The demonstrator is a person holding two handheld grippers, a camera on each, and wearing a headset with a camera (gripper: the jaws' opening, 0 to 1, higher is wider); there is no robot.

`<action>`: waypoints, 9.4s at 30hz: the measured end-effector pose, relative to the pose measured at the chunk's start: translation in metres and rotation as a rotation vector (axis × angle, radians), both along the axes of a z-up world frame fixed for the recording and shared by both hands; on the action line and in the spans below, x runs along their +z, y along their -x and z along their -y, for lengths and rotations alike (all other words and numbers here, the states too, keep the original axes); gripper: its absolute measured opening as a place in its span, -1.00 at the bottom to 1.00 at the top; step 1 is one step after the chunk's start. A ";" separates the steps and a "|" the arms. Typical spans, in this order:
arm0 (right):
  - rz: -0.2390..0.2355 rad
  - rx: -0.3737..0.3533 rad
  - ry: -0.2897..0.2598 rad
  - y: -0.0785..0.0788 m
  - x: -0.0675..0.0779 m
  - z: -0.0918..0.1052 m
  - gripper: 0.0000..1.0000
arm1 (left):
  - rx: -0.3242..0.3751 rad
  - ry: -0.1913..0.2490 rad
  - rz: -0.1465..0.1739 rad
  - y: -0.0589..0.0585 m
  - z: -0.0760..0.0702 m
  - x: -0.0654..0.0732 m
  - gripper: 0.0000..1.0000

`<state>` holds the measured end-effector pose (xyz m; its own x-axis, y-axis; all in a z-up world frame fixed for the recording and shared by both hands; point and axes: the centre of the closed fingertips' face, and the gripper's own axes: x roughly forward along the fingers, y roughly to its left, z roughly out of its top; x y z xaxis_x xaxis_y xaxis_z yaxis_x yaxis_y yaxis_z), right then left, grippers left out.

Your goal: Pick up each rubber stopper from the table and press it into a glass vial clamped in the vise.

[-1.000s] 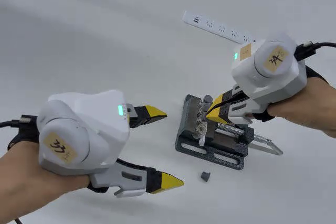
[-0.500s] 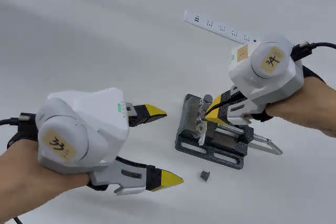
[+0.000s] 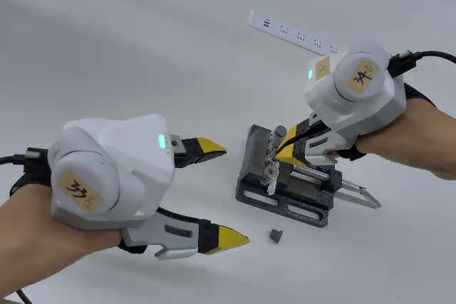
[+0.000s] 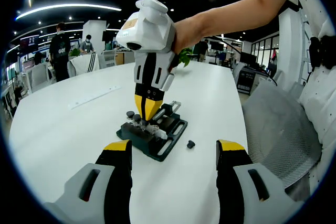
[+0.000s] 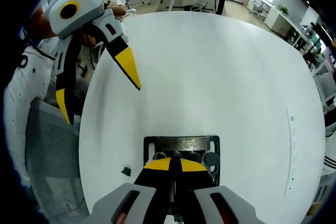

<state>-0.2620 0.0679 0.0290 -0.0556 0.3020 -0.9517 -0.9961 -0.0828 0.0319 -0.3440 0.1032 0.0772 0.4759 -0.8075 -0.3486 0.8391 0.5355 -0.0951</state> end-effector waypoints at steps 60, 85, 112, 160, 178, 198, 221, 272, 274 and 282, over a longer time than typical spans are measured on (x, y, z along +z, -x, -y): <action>-0.014 -0.010 0.071 -0.002 -0.004 -0.005 -1.00 | 0.008 0.007 0.007 -0.002 -0.001 0.003 0.26; 0.004 -0.045 -0.086 -0.002 -0.004 -0.002 -1.00 | 0.000 -0.002 0.009 -0.003 0.001 0.004 0.26; 0.028 -0.096 -0.096 -0.002 0.000 -0.003 -1.00 | 0.005 -0.039 0.022 0.004 -0.006 0.014 0.25; 0.108 -0.339 -0.354 0.009 0.044 0.055 -0.57 | -0.107 -0.172 0.024 0.009 0.010 0.007 0.15; 0.116 -0.440 -0.457 0.034 0.048 0.099 -0.27 | -0.279 -0.318 0.032 0.014 0.036 -0.020 -0.01; 0.110 -0.517 -0.483 0.060 0.033 0.146 -0.11 | -0.417 -0.478 0.059 0.005 0.058 -0.062 -0.46; 0.115 -0.587 -0.497 0.073 0.023 0.169 -0.11 | -0.480 -0.569 0.041 -0.002 0.084 -0.099 -0.72; 0.068 -0.480 -0.647 0.089 0.060 0.113 0.06 | -0.286 -0.315 -0.098 0.007 0.098 -0.027 -0.92; 0.056 -0.463 -0.668 0.091 0.067 0.105 0.06 | -0.278 -0.288 -0.104 0.006 0.095 -0.017 -0.92; -0.004 -0.382 -0.702 0.104 0.086 0.080 -0.20 | -0.262 -0.205 -0.118 0.012 0.092 0.022 -0.92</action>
